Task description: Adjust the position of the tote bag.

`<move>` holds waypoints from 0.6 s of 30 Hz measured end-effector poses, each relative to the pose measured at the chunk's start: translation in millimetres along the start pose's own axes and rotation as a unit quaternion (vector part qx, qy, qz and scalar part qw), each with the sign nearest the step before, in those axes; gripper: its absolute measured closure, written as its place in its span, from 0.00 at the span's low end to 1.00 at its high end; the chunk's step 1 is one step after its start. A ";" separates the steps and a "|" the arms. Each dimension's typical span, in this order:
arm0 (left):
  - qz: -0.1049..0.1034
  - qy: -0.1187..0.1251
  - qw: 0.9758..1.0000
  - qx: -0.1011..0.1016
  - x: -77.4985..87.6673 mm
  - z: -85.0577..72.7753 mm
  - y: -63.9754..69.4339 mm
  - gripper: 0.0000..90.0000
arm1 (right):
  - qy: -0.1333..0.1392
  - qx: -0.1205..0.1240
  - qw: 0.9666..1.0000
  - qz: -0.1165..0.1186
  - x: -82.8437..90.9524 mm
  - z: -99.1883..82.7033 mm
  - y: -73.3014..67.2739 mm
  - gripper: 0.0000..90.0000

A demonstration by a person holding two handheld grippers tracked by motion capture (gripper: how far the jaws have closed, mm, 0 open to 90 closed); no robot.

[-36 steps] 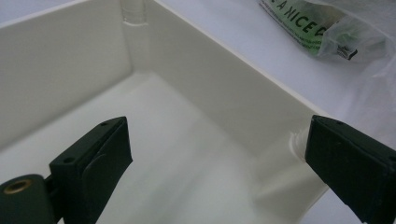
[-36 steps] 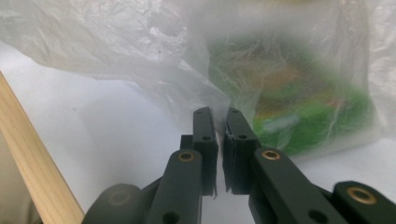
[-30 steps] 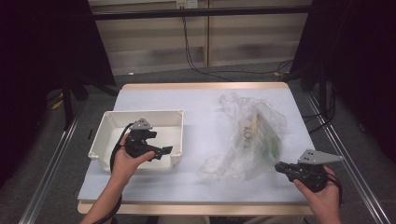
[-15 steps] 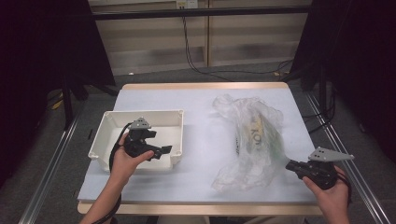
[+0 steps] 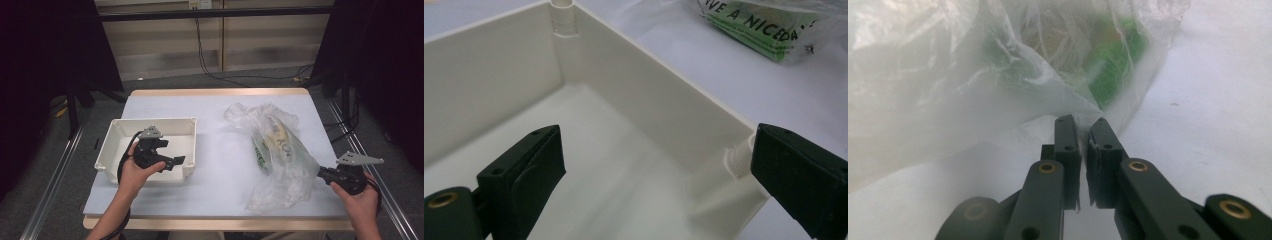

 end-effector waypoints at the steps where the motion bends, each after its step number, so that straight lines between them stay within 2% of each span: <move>1: 0.000 0.001 1.000 0.000 0.1 0.3 0.7 0.08 | 0.000 0.000 1.000 0.000 0.0 0.0 0.0 0.94; 6: -0.002 0.000 1.000 -0.004 1.2 2.2 2.6 0.08 | -0.004 0.001 1.000 -0.007 -2.7 -0.5 9.3 0.94; 7: -0.003 0.001 1.000 -0.005 1.7 3.2 3.0 0.08 | -0.004 -0.006 1.000 -0.011 -3.5 -1.7 14.0 0.94; 11: -0.008 0.004 1.000 -0.004 1.9 6.2 6.0 0.08 | -0.006 -0.008 1.000 -0.014 -5.1 -3.2 18.2 0.94; 18: -0.013 0.005 1.000 -0.018 0.0 14.6 13.6 0.08 | -0.010 -0.013 1.000 -0.020 -9.3 -4.4 27.4 0.94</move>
Point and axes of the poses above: each handheld gripper's, and its own axes: x roughly backward along the jaws, z roughly out of its top, y roughly to its right, the point moved 10 cm from there along -x, roughly forward along the jaws, and after that the axes turned 10 degrees about x, right-handed, at the moved point
